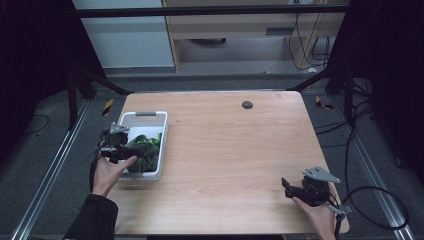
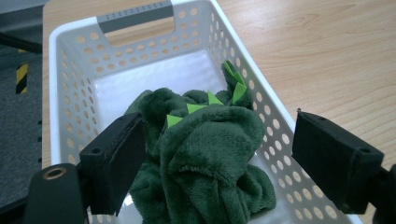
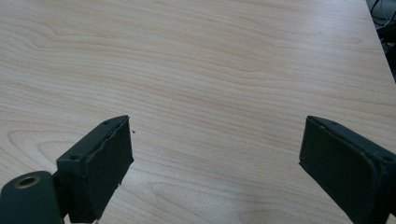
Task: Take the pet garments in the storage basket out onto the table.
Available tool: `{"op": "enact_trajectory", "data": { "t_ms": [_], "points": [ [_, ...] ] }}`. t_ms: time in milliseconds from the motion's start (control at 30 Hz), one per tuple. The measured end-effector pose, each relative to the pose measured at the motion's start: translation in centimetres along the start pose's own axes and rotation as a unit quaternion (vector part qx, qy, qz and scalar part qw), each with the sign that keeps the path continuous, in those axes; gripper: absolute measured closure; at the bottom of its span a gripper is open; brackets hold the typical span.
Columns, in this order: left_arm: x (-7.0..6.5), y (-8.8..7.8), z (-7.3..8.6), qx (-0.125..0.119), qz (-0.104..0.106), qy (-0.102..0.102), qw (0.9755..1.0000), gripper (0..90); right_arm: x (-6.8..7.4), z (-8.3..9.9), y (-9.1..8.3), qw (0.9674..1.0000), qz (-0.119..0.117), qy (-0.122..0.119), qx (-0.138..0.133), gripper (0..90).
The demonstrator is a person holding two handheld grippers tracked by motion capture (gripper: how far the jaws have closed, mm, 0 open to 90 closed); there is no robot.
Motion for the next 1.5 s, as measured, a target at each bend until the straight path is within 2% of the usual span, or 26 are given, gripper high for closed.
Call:
{"op": "enact_trajectory", "data": {
  "t_ms": [600,800,1167,1367,1500],
  "points": [
    [0.0,1.9,0.9,0.039,0.008,0.003,0.9992,15.8,0.0,0.3,0.3,0.9999,-0.001,-0.002,0.010,8.3],
    [0.1,2.8,1.4,0.063,0.010,0.005,0.9980,14.4,-0.1,0.3,0.3,0.9999,0.000,-0.004,0.010,8.0],
    [0.0,3.8,2.3,0.084,0.016,0.000,0.9963,14.3,0.0,0.3,0.4,0.9999,-0.002,-0.004,0.014,7.3],
    [-0.1,4.3,2.8,0.101,0.018,-0.002,0.9947,18.2,0.0,0.4,0.4,0.9999,-0.003,0.000,0.016,6.9],
    [-0.1,4.5,3.2,0.116,0.019,-0.006,0.9931,25.1,0.0,0.4,0.4,0.9999,-0.003,-0.001,0.016,6.7]
  ]
}}
Point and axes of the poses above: each handheld gripper's, and its own axes: y roughly forward along the jaws, z roughly out of its underside, x roughly to its left, the point moved 9 cm from there along y, roughly forward along the jaws, and after that the axes turned 11 degrees about y, right-handed, at the moved point
